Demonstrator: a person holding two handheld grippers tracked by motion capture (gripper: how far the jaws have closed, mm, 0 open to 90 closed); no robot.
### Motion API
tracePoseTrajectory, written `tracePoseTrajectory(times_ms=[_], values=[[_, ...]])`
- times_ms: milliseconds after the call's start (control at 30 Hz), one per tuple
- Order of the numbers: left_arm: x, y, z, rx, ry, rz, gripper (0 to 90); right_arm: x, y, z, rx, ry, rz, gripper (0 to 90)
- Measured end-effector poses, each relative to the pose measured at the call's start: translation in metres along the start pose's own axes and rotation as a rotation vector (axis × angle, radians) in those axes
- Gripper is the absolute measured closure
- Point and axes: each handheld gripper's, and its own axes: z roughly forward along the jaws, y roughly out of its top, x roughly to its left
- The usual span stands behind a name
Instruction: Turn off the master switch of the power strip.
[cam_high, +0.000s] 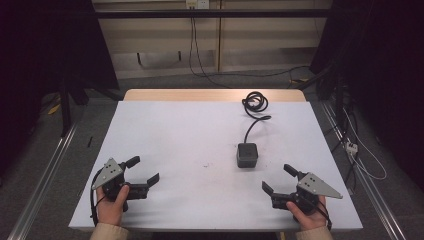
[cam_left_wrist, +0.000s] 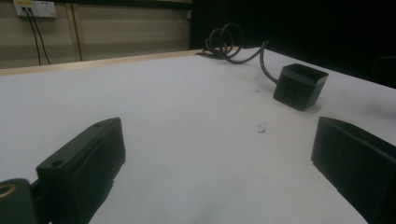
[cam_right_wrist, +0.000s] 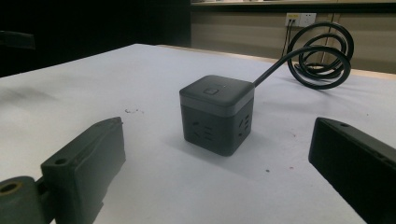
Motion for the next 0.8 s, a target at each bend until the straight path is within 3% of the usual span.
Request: tracePoseTrajectory(times_ms=[800], values=[[0.0022, 0.0007, -0.0022, -0.01, 0.005, -0.01, 2.5, -0.0014, 0.0023, 0.003, 0.01, -0.02, 0.007, 4.1]])
